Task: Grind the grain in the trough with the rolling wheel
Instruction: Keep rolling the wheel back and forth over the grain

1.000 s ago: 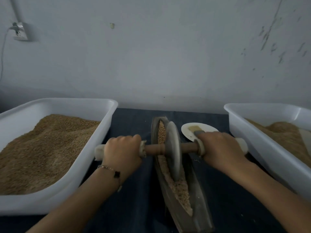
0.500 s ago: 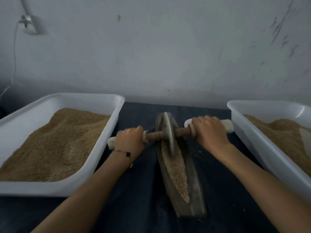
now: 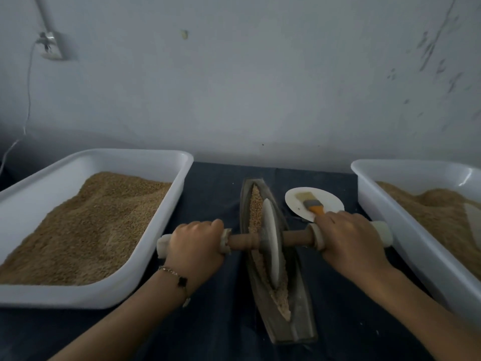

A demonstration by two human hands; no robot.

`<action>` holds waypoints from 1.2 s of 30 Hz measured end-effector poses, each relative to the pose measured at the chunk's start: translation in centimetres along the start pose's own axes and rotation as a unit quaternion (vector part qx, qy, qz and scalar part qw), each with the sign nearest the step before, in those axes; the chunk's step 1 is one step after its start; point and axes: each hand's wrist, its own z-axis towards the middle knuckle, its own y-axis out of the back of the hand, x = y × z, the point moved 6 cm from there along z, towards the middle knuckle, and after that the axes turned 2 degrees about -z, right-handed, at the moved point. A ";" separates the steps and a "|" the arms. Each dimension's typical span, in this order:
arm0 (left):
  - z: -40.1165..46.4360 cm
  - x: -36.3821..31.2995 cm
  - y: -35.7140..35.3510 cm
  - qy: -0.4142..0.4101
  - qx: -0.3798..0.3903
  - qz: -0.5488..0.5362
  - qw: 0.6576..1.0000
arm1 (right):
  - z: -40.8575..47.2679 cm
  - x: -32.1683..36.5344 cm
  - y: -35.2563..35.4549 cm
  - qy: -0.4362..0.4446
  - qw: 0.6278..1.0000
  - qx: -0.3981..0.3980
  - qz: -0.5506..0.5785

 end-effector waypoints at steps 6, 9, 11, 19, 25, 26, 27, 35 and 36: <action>5.9 0.6 -1.1 0.012 0.011 -0.035 0.999 | 5.0 -2.2 -5.3 -0.041 0.998 0.025 -0.039; 8.3 1.6 -2.1 0.052 0.094 -0.081 0.991 | 8.1 -2.6 -6.1 -0.031 0.997 0.038 -0.059; 8.5 2.0 -2.5 0.070 0.082 -0.082 0.991 | 9.4 -2.4 -6.0 -0.024 0.998 0.029 -0.053; 2.4 0.4 -0.7 -0.007 0.010 -0.047 0.999 | 2.5 -0.4 -1.6 0.014 0.998 -0.055 -0.030; -2.6 -1.7 3.5 -0.095 -0.042 -0.054 0.993 | -3.3 -0.9 1.5 0.007 0.999 -0.021 0.028; -2.9 -1.7 3.7 -0.108 -0.052 -0.063 0.991 | -3.5 -0.8 1.8 0.011 0.999 -0.018 0.028; -2.9 -1.8 3.7 -0.107 -0.052 -0.065 0.991 | -3.4 -0.8 1.9 0.014 0.999 -0.016 0.028; 2.4 -0.1 -0.2 -0.020 -0.013 -0.010 1.000 | 2.1 -2.0 -3.4 -0.024 0.997 0.061 -0.030; 3.5 0.1 -0.6 -0.009 -0.026 -0.001 1.000 | 3.5 -2.5 -4.5 -0.033 0.995 0.088 -0.044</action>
